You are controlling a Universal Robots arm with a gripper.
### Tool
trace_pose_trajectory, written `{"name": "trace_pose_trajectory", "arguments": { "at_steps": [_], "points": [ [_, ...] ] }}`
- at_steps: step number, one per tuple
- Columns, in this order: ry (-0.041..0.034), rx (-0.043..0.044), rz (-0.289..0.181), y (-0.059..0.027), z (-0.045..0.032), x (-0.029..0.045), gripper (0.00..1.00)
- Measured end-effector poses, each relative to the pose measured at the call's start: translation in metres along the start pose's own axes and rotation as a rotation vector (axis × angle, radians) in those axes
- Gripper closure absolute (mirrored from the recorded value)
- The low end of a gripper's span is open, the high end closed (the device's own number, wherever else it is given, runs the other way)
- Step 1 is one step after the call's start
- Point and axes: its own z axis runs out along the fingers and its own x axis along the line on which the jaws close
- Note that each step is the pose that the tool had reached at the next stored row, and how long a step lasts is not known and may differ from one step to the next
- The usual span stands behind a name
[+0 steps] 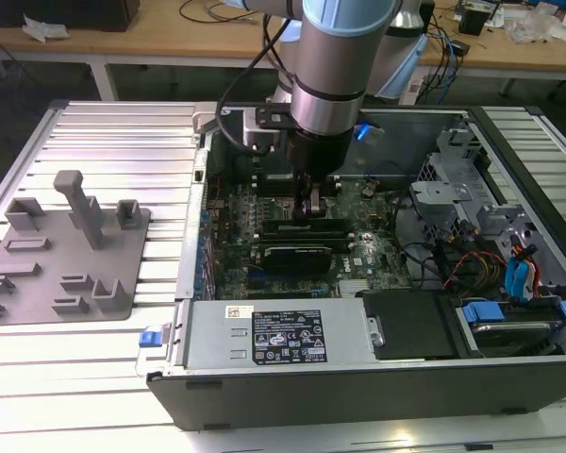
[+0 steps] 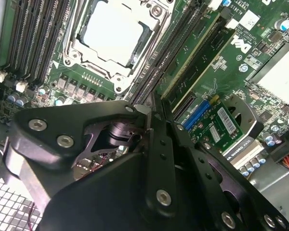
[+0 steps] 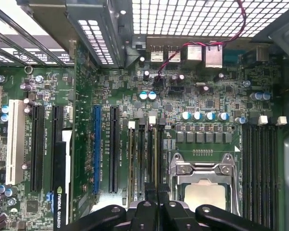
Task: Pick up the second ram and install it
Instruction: 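Insert the second ram into the second slot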
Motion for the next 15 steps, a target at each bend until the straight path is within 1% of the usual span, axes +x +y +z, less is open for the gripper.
{"name": "trace_pose_trajectory", "arguments": {
  "at_steps": [5,8,15],
  "points": [
    [0.0000,-0.0001,0.002,0.0003,0.0022,0.0032,0.91],
    [-0.0003,0.0000,0.007,0.0002,0.0036,0.0032,0.91],
    [-0.0008,0.0002,0.013,0.0001,0.0040,0.0032,0.91]
  ]
}}
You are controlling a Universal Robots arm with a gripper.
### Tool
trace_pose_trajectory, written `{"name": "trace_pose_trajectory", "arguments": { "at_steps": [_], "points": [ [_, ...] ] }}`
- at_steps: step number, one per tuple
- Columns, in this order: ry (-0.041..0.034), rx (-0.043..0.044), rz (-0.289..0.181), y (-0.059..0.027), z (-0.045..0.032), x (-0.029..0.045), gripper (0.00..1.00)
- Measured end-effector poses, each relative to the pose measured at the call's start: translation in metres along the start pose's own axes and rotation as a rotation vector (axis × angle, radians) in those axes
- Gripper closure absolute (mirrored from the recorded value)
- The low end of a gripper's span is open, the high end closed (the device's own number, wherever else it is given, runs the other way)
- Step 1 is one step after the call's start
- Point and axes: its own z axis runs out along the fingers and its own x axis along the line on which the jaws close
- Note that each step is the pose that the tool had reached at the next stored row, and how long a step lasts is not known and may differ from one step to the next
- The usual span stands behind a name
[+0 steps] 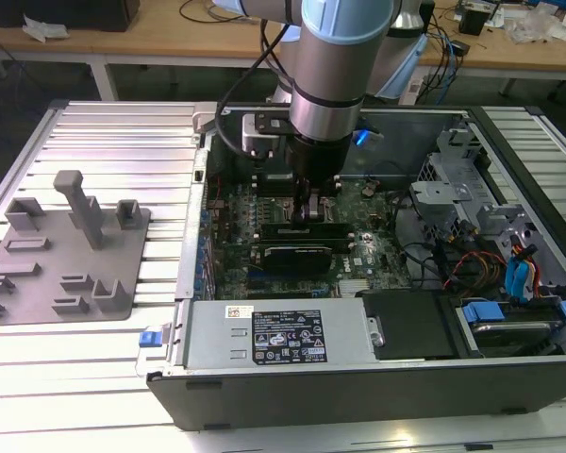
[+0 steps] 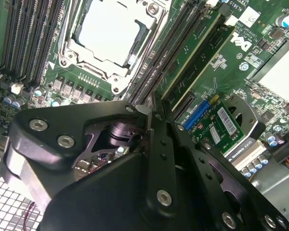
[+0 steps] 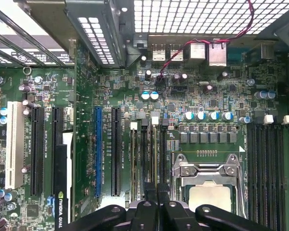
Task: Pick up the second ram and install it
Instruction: 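Insert the second ram into the second slot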
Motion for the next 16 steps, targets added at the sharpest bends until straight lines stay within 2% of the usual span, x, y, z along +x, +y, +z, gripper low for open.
{"name": "trace_pose_trajectory", "arguments": {
  "at_steps": [16],
  "points": [
    [-0.0004,0.0001,0.006,-0.0006,0.0008,0.0000,0.91]
  ]
}}
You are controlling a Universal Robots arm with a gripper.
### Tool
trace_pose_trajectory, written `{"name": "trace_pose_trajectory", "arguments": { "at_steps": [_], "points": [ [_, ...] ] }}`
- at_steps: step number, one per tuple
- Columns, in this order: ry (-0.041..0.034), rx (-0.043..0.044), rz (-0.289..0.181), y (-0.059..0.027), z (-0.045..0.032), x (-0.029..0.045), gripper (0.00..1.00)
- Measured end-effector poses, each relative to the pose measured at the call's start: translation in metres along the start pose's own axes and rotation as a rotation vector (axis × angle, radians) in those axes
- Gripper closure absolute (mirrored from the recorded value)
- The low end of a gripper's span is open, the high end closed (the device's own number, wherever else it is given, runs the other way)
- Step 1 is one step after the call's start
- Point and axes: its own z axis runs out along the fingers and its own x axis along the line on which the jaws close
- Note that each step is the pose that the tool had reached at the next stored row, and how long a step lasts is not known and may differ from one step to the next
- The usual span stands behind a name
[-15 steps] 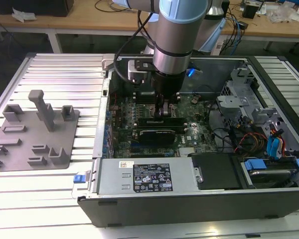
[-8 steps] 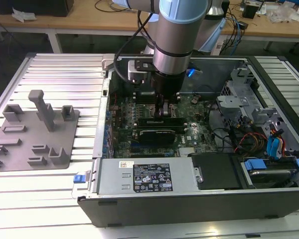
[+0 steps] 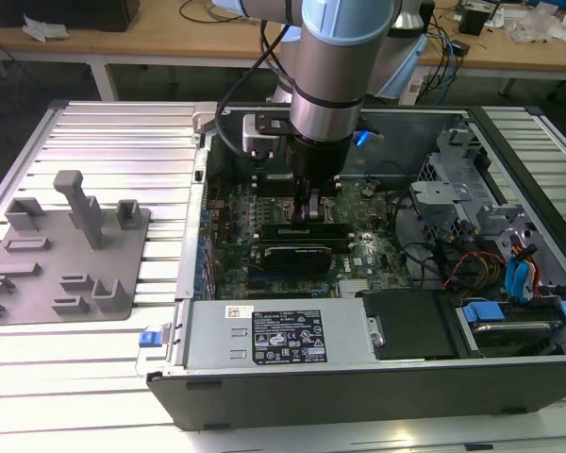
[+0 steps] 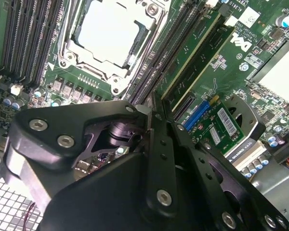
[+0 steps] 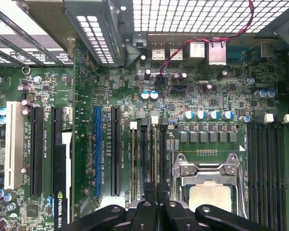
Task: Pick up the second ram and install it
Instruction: 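Insert the second ram into the second slot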
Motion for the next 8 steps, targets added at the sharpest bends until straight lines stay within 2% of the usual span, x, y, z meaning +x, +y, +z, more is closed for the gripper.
{"name": "trace_pose_trajectory", "arguments": {
  "at_steps": [8],
  "points": [
    [-0.0017,0.0024,0.000,0.0003,0.0010,0.0000,0.91]
  ]
}}
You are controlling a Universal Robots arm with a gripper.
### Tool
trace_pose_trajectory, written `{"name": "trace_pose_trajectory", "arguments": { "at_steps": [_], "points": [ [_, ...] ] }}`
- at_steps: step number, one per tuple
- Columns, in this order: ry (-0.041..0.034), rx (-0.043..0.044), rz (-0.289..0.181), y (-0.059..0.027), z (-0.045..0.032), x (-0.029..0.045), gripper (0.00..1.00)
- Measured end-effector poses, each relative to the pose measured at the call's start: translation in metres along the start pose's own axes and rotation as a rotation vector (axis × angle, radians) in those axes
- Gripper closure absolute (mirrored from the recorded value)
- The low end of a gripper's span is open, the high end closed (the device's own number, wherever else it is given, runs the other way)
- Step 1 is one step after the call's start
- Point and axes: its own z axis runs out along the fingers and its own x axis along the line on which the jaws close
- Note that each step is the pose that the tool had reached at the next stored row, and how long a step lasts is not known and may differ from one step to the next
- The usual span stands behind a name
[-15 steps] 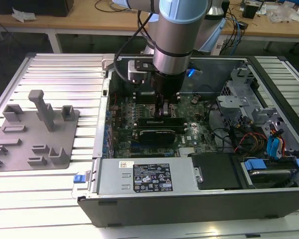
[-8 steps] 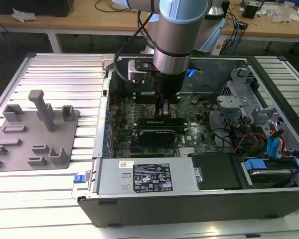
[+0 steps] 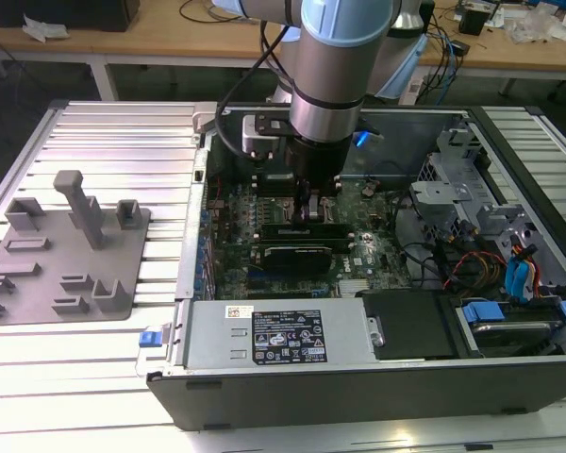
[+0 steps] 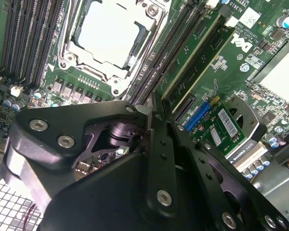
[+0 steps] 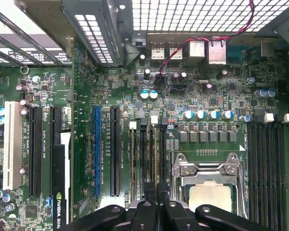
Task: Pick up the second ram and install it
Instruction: 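Insert the second ram into the second slot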
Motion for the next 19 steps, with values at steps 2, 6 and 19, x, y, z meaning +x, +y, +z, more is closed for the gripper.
{"name": "trace_pose_trajectory", "arguments": {
  "at_steps": [2,6,19],
  "points": [
    [-0.0002,0.0000,0.000,0.0002,0.0000,0.0000,0.91],
    [-0.0001,0.0013,0.000,0.0006,0.0011,0.0000,0.91],
    [-0.0071,0.0031,-0.001,0.0006,0.0028,0.0001,0.91]
  ]
}}
